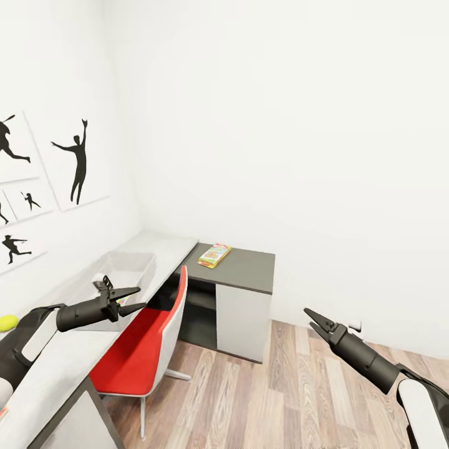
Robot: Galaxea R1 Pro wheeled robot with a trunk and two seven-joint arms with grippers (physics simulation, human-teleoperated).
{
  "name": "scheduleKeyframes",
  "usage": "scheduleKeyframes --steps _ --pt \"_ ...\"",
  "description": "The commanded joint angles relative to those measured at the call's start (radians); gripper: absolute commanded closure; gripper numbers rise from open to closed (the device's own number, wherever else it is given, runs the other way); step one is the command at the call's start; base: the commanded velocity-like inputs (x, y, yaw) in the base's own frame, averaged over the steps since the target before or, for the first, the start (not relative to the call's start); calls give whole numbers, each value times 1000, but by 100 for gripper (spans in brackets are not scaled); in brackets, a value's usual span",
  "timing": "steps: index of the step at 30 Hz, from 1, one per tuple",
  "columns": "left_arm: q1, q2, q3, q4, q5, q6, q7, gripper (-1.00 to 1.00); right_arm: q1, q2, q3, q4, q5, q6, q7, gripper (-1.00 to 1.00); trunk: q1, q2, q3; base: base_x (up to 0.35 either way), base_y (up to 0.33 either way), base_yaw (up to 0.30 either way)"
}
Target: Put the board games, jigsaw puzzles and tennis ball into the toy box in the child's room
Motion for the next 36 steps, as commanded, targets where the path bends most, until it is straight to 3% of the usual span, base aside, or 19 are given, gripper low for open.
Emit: scheduleKeyframes --steps 1,14,36 --pt "-1 1 -3 0 3 7 -3 -100 -1 0 -2 1 1 6 3 -100 0 -2 -1 -227 0 -210" --pt "-1 0 -5 0 2 7 -2 -100 -2 -2 -5 1 1 6 3 -100 0 -2 2 -94 0 -97" --pt "-1 0 -5 0 1 7 -1 -100 -1 -2 -6 1 1 6 3 -100 0 -2 11 -82 0 -268"
